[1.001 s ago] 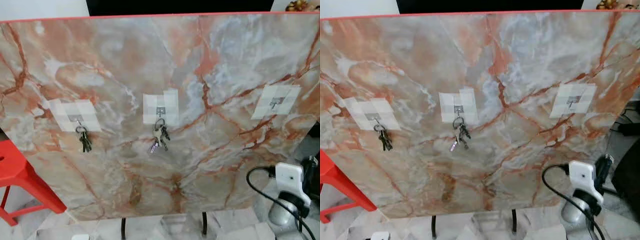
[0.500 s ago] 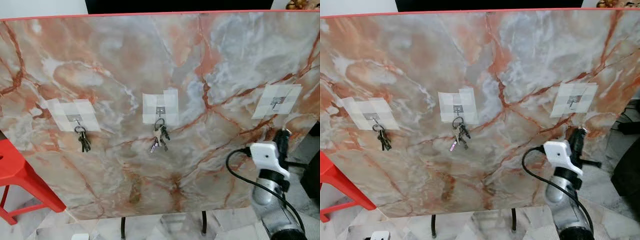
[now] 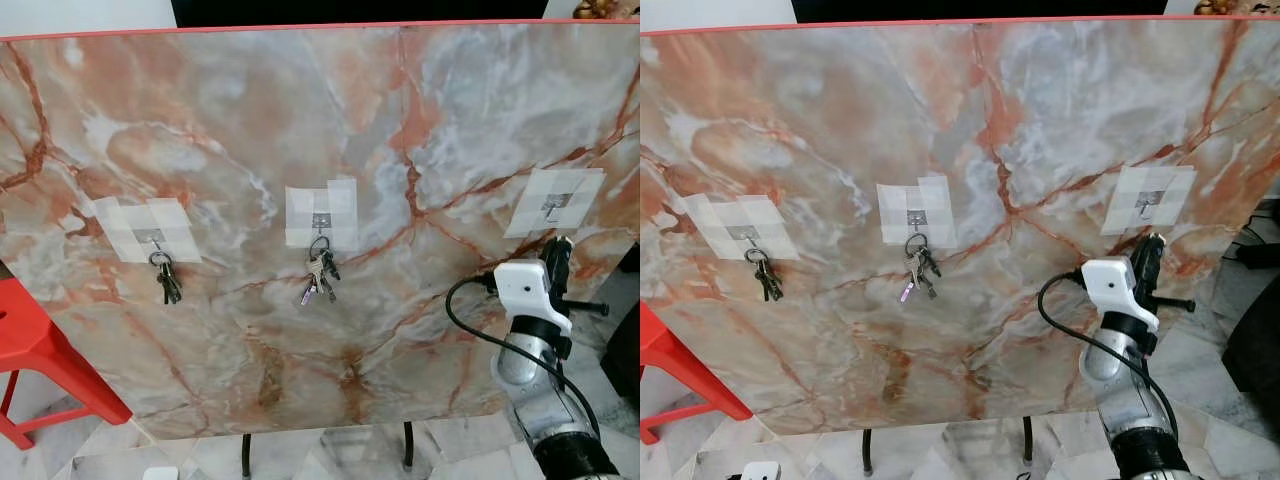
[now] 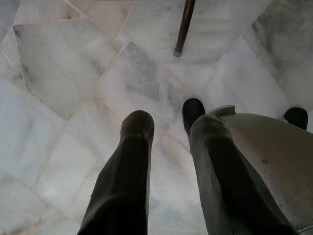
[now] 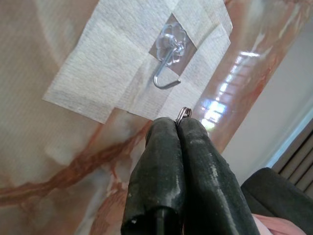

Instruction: Hang keys on a hook

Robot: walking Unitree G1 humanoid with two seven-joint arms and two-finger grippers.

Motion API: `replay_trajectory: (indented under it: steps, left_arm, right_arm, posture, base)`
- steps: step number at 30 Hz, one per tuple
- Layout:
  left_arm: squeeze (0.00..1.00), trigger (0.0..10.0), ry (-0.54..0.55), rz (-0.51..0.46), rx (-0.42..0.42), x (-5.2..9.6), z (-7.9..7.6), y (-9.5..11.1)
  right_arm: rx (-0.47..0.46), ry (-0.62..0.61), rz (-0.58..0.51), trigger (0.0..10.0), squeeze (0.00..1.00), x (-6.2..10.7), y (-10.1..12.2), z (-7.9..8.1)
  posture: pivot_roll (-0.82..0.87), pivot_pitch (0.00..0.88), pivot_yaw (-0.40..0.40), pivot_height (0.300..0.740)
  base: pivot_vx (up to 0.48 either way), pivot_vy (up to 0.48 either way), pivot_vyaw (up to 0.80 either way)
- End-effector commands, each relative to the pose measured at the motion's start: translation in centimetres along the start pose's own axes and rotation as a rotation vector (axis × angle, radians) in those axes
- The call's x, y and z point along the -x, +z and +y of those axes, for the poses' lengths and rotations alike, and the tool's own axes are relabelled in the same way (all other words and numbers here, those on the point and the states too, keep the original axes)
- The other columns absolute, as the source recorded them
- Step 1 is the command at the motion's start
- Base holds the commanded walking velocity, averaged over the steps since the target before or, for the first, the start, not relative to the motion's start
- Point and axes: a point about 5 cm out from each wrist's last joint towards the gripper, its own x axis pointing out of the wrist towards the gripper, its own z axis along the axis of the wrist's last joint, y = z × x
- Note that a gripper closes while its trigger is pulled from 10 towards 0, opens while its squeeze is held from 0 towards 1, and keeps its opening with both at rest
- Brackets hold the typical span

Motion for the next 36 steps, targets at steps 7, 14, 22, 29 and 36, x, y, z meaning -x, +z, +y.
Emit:
replay_trajectory:
  steps: [7, 14, 22, 29, 36]
  left_arm:
    - [0.0, 10.0, -0.001, 0.013, -0.007, 0.1, 0.1, -0.2]
    - [0.0, 10.0, -0.006, 0.013, -0.015, 0.0, 0.1, -0.2]
    - [0.0, 10.0, -0.006, 0.013, -0.012, 0.0, 0.0, -0.2]
    - [0.0, 10.0, -0.007, 0.012, -0.012, 0.0, 0.0, -0.2]
    - [0.0, 10.0, -0.008, 0.013, -0.013, 0.0, 0.0, -0.2]
  right_arm:
    - [-0.004, -0.026, -0.021, 10.0, 0.0, -0.6, 0.9, -0.1]
    - [-0.02, -0.053, -0.028, 10.0, 0.0, -1.1, 1.5, -0.4]
    - [-0.027, -0.058, -0.035, 10.0, 0.0, -1.4, 1.9, -0.3]
    - [-0.027, -0.042, -0.03, 10.0, 0.0, -1.5, 2.0, -0.2]
    - [-0.015, -0.022, -0.024, 10.0, 0.0, -1.5, 2.0, 0.0]
  posture:
    - [-0.13, 0.0, -0.005, 0.74]
    - [-0.13, 0.0, -0.003, 0.74]
    - [-0.13, 0.0, -0.006, 0.74]
    - [-0.13, 0.0, -0.008, 0.74]
    - [-0.13, 0.0, -0.006, 0.74]
  base:
    - [0.0, 0.0, 0.0]
    - [0.0, 0.0, 0.0]
    - [0.0, 0.0, 0.0]
    - [0.0, 0.0, 0.0]
    - [0.0, 0.0, 0.0]
